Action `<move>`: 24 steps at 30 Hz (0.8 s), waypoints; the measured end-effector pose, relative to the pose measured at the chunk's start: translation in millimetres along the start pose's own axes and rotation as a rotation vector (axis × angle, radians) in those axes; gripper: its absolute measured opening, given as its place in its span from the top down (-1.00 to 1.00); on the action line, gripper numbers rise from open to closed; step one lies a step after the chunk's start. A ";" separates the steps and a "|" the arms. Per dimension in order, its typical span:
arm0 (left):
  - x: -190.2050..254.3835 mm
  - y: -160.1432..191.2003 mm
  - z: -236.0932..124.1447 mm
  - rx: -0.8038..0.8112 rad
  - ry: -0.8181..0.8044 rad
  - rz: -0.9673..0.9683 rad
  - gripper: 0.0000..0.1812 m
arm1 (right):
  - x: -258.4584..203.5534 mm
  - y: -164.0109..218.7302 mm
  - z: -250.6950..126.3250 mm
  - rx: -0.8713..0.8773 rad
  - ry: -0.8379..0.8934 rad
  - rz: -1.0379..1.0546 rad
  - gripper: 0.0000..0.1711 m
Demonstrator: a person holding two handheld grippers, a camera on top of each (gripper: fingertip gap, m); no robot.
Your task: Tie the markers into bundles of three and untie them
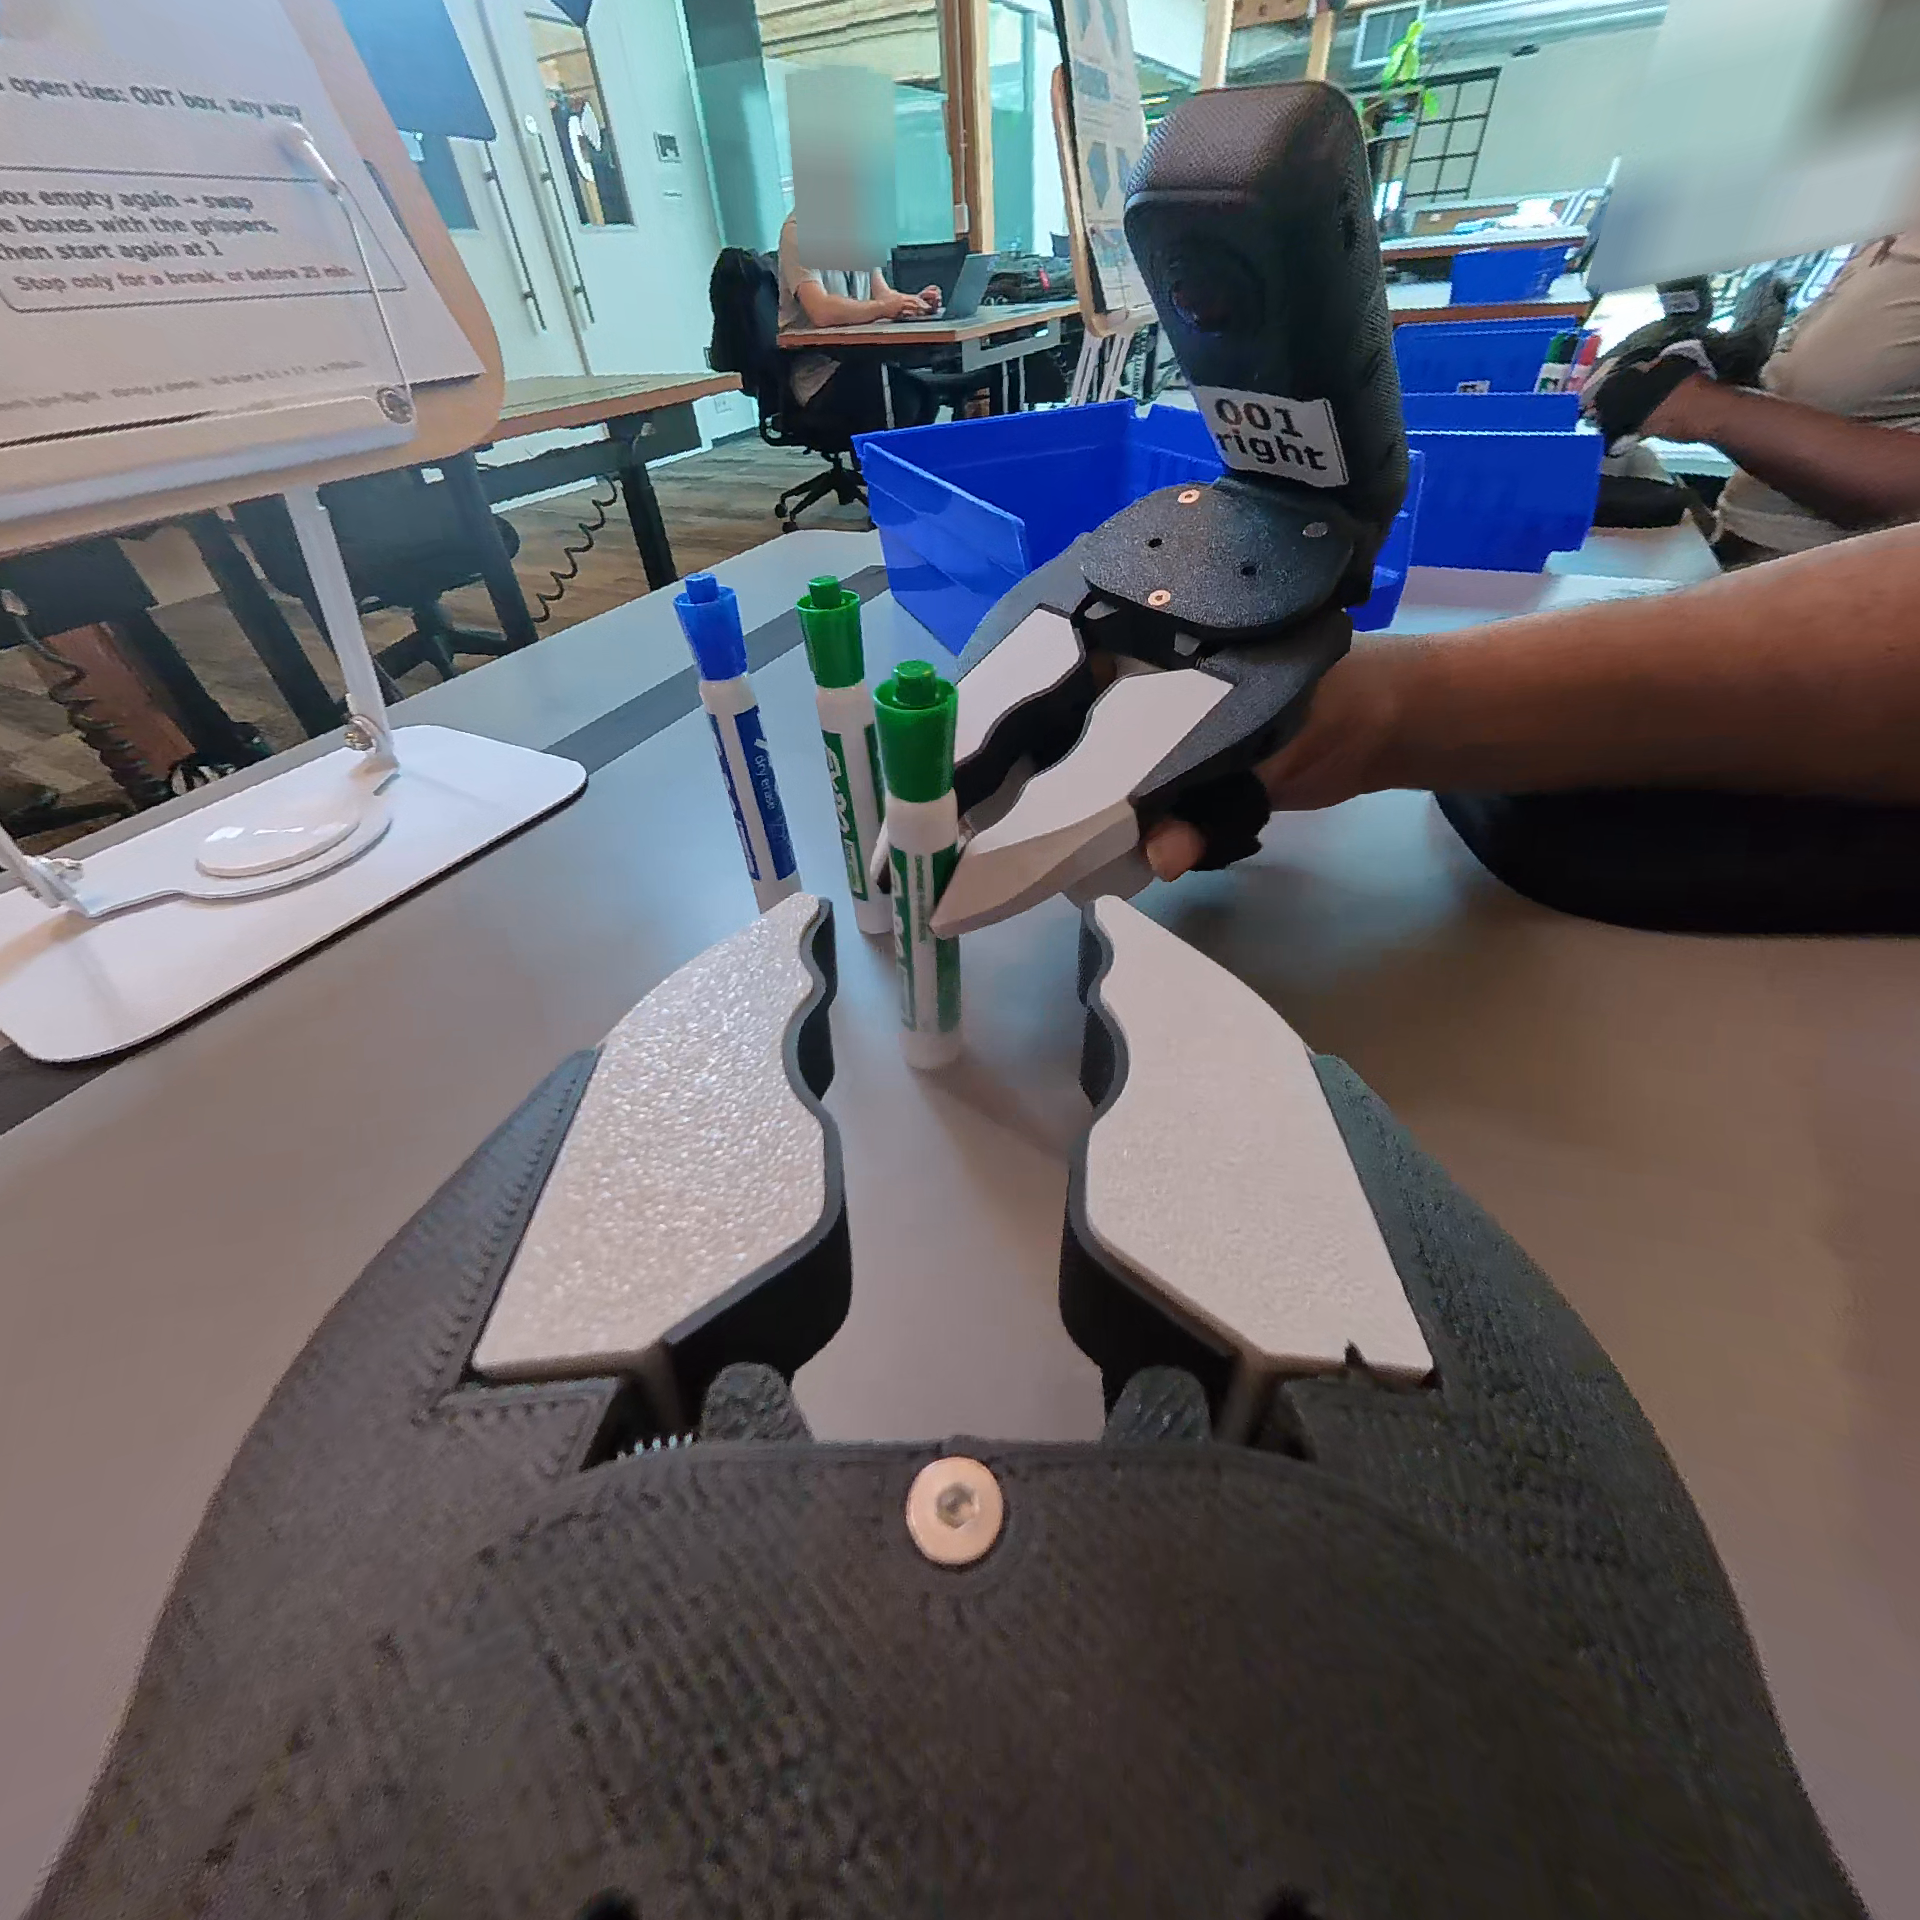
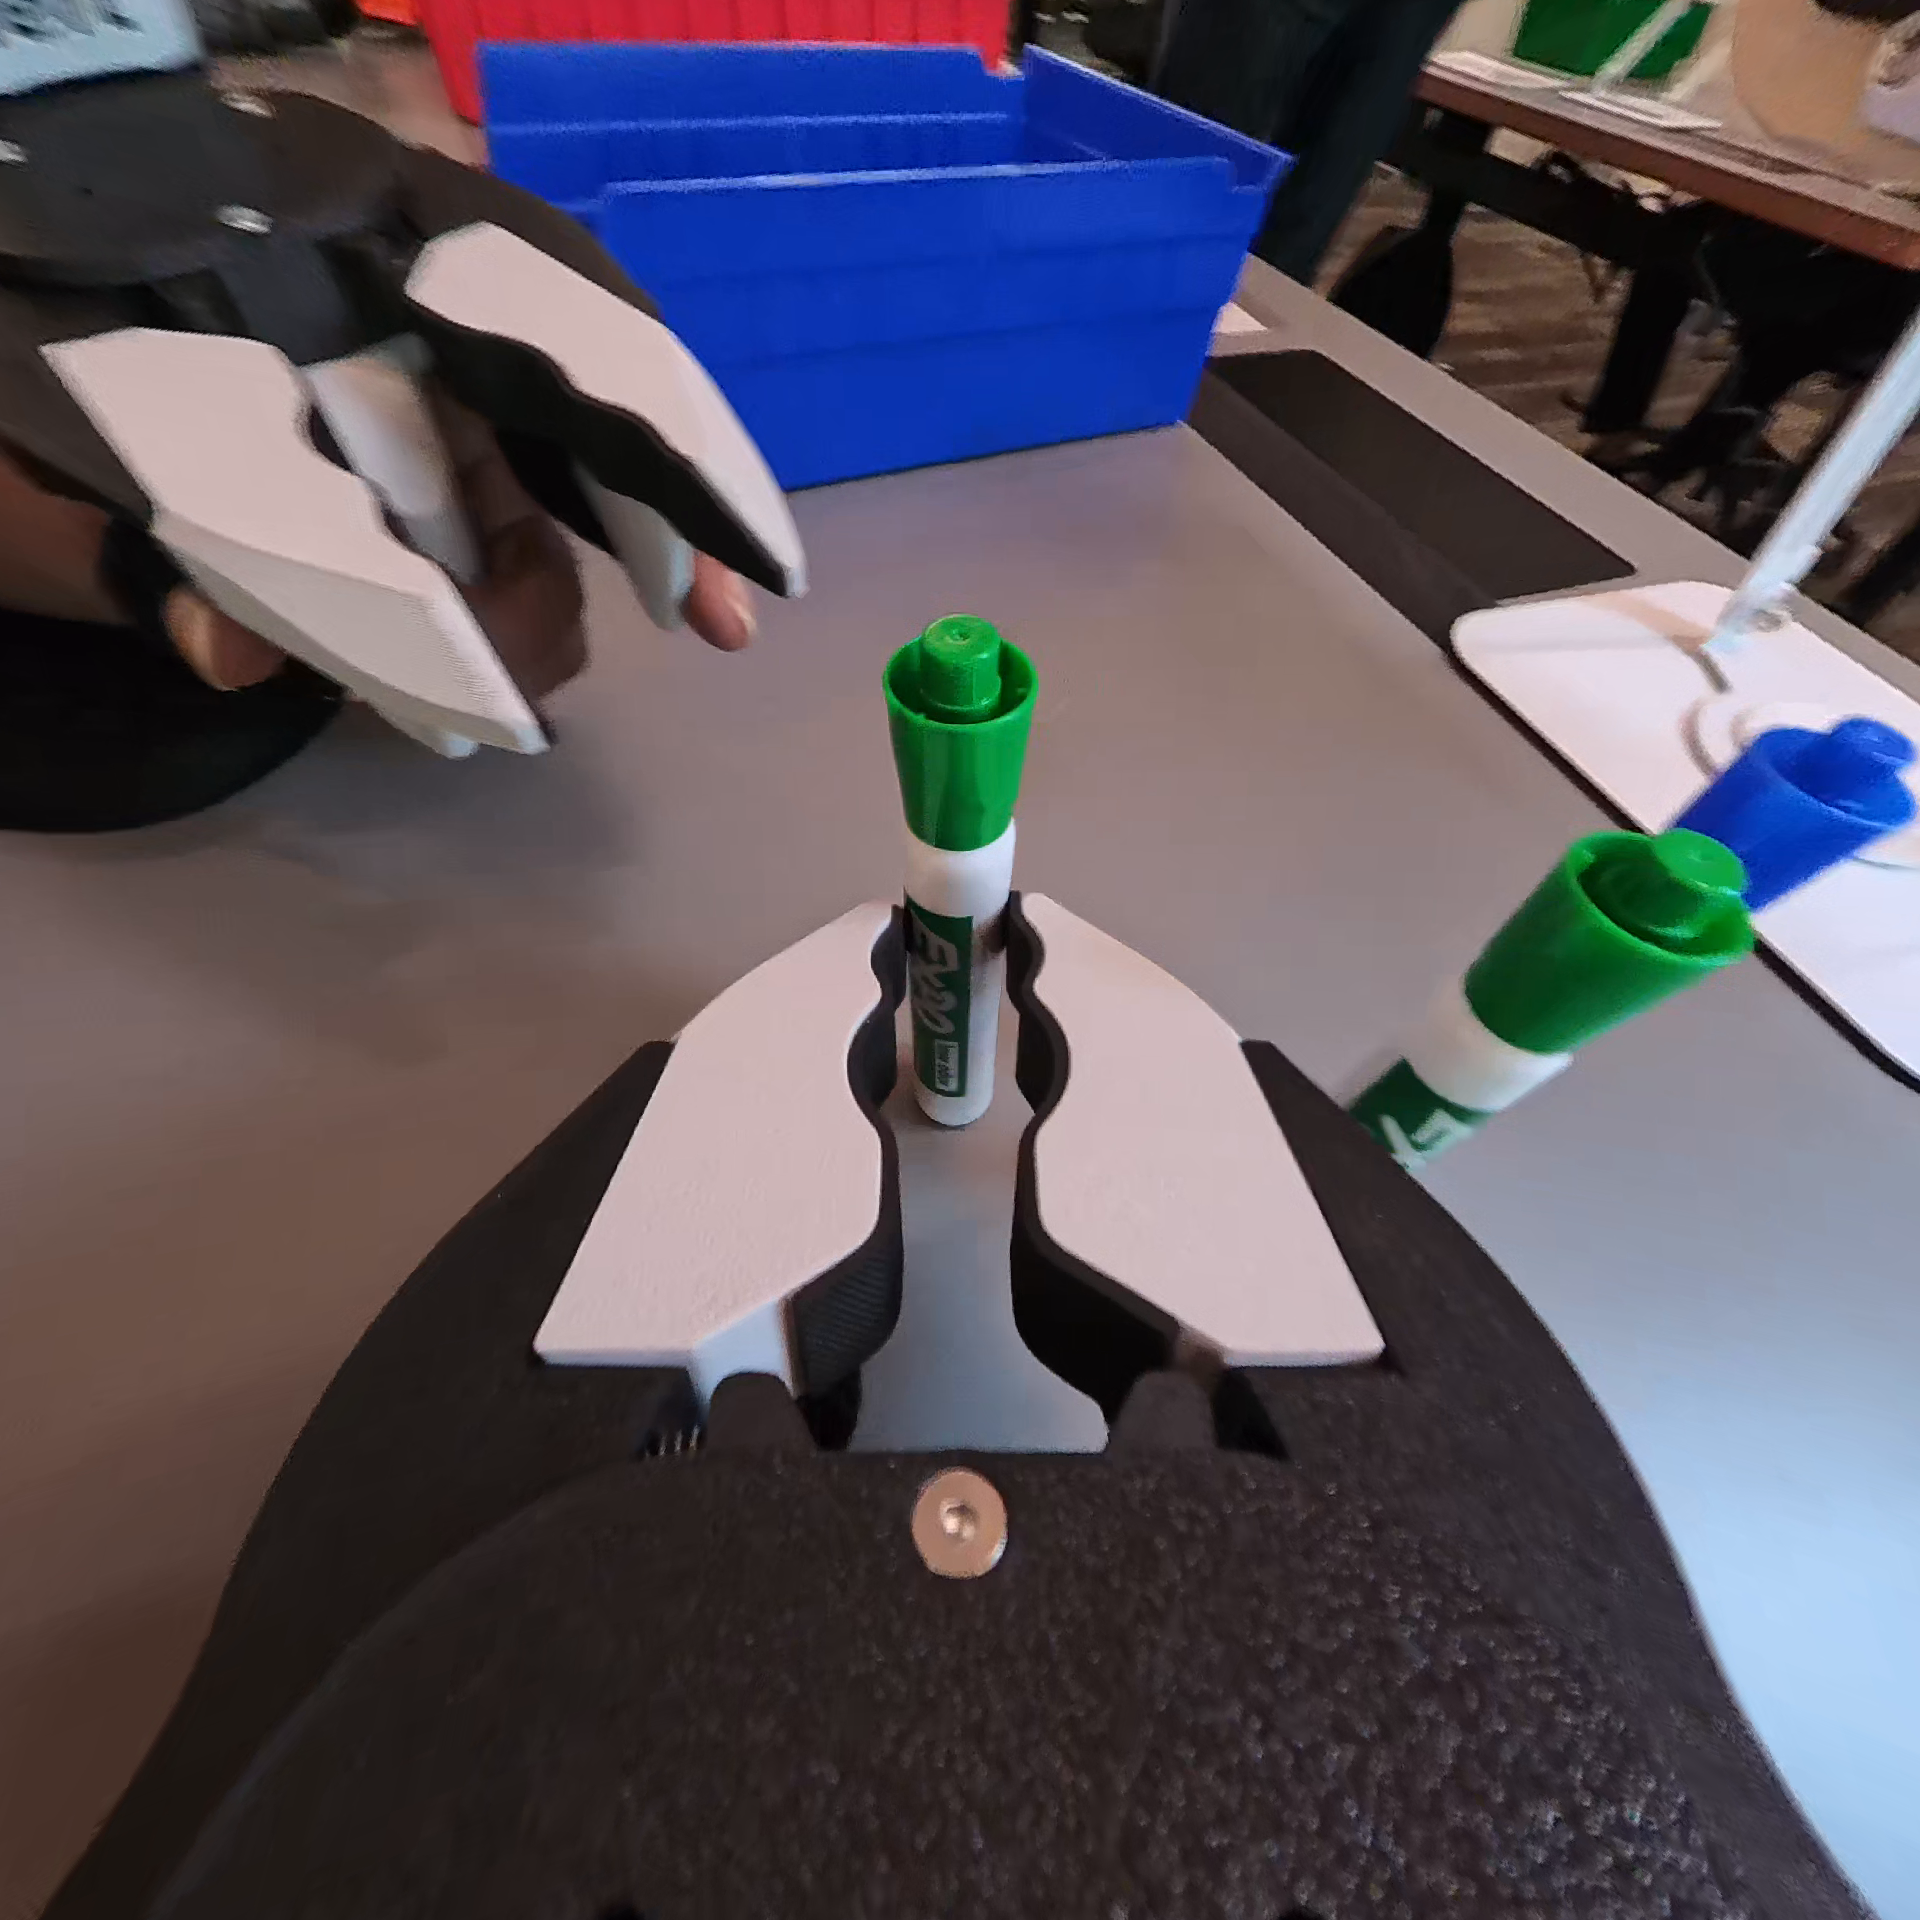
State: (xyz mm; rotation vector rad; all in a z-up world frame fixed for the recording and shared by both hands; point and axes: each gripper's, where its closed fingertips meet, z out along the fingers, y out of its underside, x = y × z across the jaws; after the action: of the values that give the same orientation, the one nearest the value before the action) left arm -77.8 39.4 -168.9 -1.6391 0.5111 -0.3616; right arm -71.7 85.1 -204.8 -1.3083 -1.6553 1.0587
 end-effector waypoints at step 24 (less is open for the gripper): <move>62.5 -8.5 21.2 0.109 0.334 -0.021 0.30 | -101.2 -6.1 2.8 0.009 -0.456 -0.118 0.79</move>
State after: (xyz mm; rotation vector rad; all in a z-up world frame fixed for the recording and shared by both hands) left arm -12.8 25.3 -167.0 -1.4859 0.7118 -0.6745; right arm -57.7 -15.3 -207.0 -0.9932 -2.0271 1.3604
